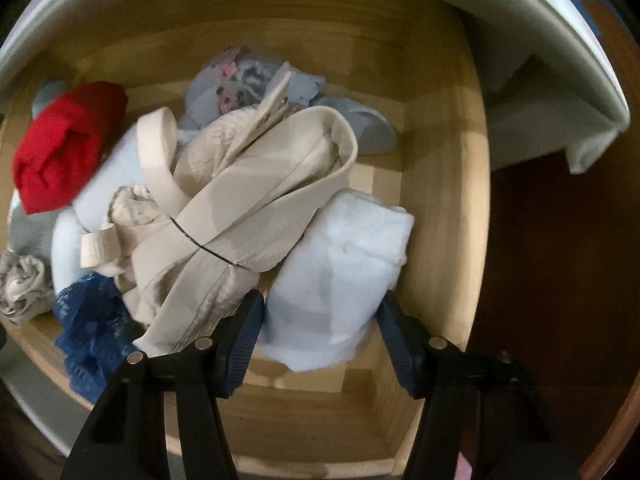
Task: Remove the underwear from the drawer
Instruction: 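Lower the right tool into the drawer and grasp the white folded underwear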
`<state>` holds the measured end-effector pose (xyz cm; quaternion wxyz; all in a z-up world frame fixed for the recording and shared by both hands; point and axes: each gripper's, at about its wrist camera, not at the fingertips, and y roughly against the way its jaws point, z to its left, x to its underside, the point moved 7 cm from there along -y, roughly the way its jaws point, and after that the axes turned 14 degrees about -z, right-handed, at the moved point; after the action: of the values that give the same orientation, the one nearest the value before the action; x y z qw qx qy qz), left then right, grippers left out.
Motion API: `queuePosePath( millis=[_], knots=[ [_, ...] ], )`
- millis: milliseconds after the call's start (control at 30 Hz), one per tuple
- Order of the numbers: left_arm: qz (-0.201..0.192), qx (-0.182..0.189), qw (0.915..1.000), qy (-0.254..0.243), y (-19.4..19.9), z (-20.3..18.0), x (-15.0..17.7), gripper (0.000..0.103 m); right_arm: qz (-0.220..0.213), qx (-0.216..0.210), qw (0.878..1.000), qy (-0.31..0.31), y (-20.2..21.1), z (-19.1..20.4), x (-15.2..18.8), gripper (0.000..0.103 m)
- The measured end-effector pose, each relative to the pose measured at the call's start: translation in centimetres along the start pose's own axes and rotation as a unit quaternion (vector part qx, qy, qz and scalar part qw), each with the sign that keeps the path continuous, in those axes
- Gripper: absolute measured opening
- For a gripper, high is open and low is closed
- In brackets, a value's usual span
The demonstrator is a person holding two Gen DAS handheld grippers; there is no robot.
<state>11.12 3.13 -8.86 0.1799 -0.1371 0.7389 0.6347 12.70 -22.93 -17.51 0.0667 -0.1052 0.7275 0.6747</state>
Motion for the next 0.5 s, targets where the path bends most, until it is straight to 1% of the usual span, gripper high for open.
queuePosePath(
  millis=[167, 267, 367, 400, 500],
  knots=[
    [0.011, 0.014, 0.9996, 0.021, -0.3, 0.3, 0.1, 0.091, 0.006, 0.048, 0.998, 0.049, -1.5, 1.4, -0.4, 0.057],
    [0.012, 0.016, 0.9995, 0.026, -0.3, 0.4, 0.1, 0.091, 0.007, 0.067, 0.996, 0.060, -1.9, 1.8, -0.7, 0.053],
    [0.012, 0.018, 0.9994, 0.029, -0.2, 0.5, 0.3, 0.091, 0.002, 0.065, 0.997, 0.049, -2.3, 2.0, -0.6, 0.048],
    [0.012, 0.018, 0.9993, 0.029, -0.2, 0.6, 0.3, 0.091, 0.000, 0.062, 0.997, 0.043, -1.8, 1.4, -0.5, 0.048],
    [0.014, 0.015, 0.9994, 0.027, -0.1, 0.6, 0.3, 0.091, 0.002, 0.035, 0.999, 0.019, -0.6, 0.5, 0.5, 0.046]
  ],
)
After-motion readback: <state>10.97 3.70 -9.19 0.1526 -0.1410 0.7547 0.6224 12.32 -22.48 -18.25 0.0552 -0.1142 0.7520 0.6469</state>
